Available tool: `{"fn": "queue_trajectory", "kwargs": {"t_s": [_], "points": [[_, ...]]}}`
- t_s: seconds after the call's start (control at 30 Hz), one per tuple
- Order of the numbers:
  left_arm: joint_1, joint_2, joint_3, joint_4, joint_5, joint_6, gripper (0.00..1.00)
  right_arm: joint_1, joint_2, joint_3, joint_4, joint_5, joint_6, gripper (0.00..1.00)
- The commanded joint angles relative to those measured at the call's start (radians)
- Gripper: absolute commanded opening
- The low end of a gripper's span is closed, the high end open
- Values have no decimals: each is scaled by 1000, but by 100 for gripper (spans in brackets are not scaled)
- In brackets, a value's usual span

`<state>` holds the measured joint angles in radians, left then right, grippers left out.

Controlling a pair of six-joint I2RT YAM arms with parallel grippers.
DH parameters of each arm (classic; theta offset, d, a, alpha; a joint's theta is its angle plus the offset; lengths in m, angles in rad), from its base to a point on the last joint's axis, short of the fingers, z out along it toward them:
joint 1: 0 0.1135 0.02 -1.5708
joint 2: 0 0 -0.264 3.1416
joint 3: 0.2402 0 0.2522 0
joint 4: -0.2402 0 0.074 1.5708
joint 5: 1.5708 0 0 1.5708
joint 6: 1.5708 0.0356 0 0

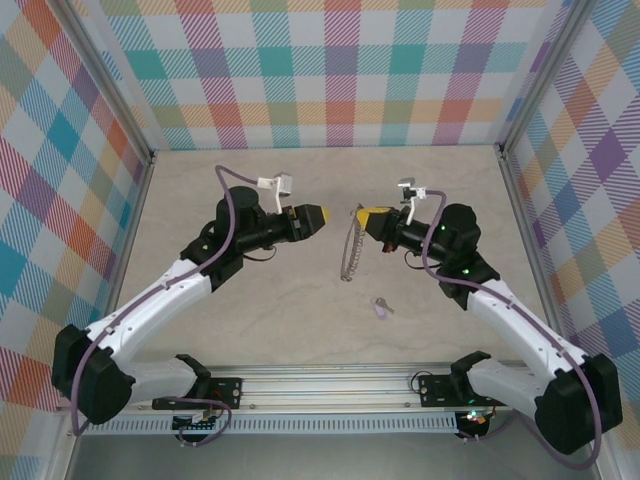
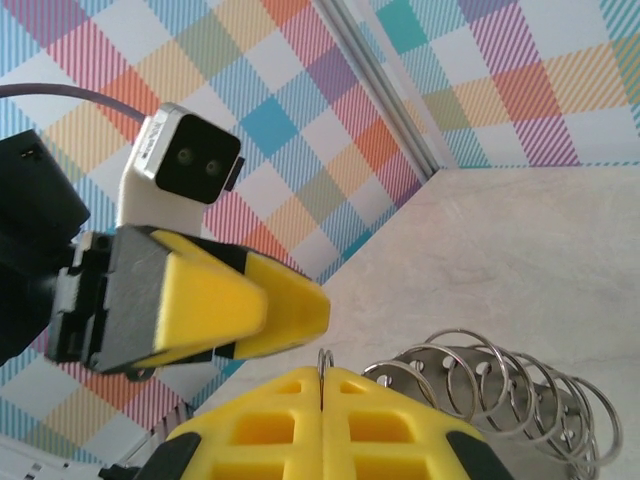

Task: Put the keys on the keyring

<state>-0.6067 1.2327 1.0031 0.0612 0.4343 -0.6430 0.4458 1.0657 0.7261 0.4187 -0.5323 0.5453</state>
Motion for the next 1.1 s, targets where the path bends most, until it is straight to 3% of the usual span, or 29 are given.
{"fn": "queue_trajectory", "kwargs": {"t_s": [0.0,0.23,0.43,0.57,0.7,0.93,1.07], "points": [[-7,17,25,102,95,15,48,5,55,5,144,12,39,0],[-7,61,64,88,89,100,47,5,202,23,318,1,149,0],[-2,101,96,86,70,122,46,2,244,75,318,-23,135,0],[-2,105,140,-8,-39,133,78,-10,253,112,283,-38,117,0],[-1,123,204,-166,-207,152,95,-35,261,140,278,-68,135,0],[2,116,234,-215,-292,142,97,-54,264,171,289,-124,160,0],[10,126,277,-256,-247,192,86,-62,290,184,356,-200,201,0]]}}
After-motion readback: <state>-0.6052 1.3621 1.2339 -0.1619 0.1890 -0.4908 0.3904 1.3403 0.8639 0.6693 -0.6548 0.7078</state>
